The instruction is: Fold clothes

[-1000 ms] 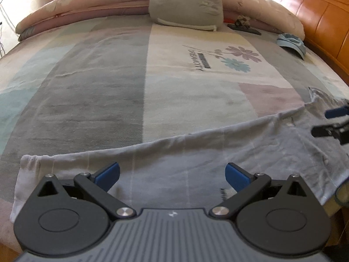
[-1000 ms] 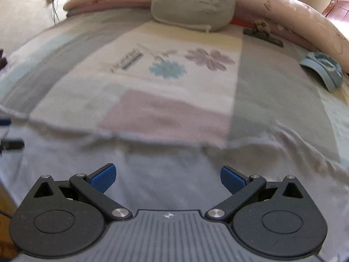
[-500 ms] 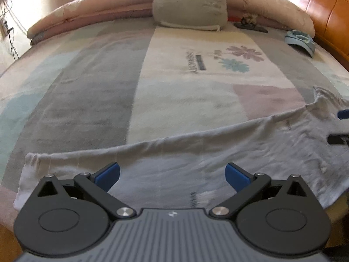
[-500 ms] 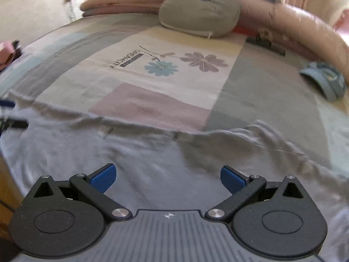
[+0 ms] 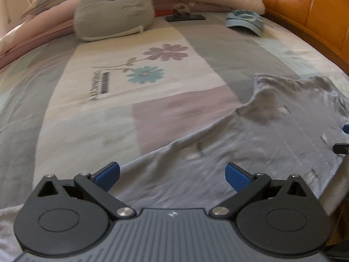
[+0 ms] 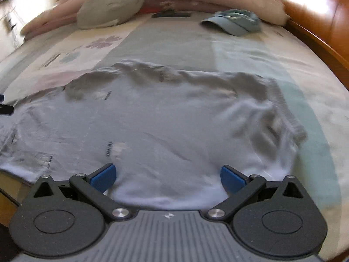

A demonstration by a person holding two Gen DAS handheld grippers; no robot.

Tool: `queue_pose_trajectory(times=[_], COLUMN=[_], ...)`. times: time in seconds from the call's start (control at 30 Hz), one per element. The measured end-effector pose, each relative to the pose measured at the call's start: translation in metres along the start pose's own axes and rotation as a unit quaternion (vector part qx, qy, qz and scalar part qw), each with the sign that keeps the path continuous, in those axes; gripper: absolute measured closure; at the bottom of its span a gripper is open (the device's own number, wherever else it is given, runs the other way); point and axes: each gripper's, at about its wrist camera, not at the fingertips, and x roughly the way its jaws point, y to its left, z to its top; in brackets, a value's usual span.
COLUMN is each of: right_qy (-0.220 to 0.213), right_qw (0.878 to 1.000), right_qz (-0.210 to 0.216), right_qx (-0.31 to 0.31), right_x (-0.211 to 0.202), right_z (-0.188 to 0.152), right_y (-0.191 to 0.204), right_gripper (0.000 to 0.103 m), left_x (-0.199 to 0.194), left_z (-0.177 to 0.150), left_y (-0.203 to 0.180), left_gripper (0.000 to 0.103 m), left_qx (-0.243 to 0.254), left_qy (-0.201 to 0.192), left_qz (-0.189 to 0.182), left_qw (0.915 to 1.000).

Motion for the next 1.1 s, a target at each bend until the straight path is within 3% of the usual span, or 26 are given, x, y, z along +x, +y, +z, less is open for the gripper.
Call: queue_pose_trajectory(times=[0.2, 0.33, 0.43, 0.6, 0.87, 1.0, 1.1], right_qy=[-0.031, -0.01, -0.021, -0.021, -0.002, 0.008, -0.018], right_qw=[0.999, 0.998, 0.998, 0.999, 0.999, 0.999, 0.999], right_qz=[0.024, 0.035, 0.04, 0.027, 0.002, -0.003, 0.005], right_qx=[-0.02, -0.055, -0.048, -0.043, -0.039, -0.041, -0.05], right_x=[0.002, 0.014, 0.011, 0.012, 0.008, 0.004, -0.002], right_z=[0.017, 0.011, 0.002, 0.004, 0.007, 0.018, 0.031], right_y=[0.005, 0.016, 0.012, 0.017, 0.024, 0.029, 0.042], right_gripper=[0.0, 0.0, 0.0, 0.0, 0.0, 0.0, 0.0], left_x=[0.003, 0.004, 0.009, 0.001, -0.001, -0.015, -0.019], left_z=[0.007, -0.007, -0.019, -0.014, -0.04, -0.043, -0.043], left_y=[-0.025, -0.028, -0.025, -0.03, -0.019, 0.005, 0.031], left_gripper=[0.001, 0.001, 0.001, 0.001, 0.001, 0.001, 0.001], left_qx=[0.024, 0.011, -0.015, -0.026, -0.048, -0.066, -0.09], left_qy=[0.0, 0.017, 0.038, 0.011, 0.027, 0.015, 0.007], left_qz=[-0.006, -0.01, -0.021, -0.052, -0.065, -0.045, -0.013], left_qw=[0.9997, 0.9997, 0.999, 0.9982, 0.9963, 0.9967, 0.9958])
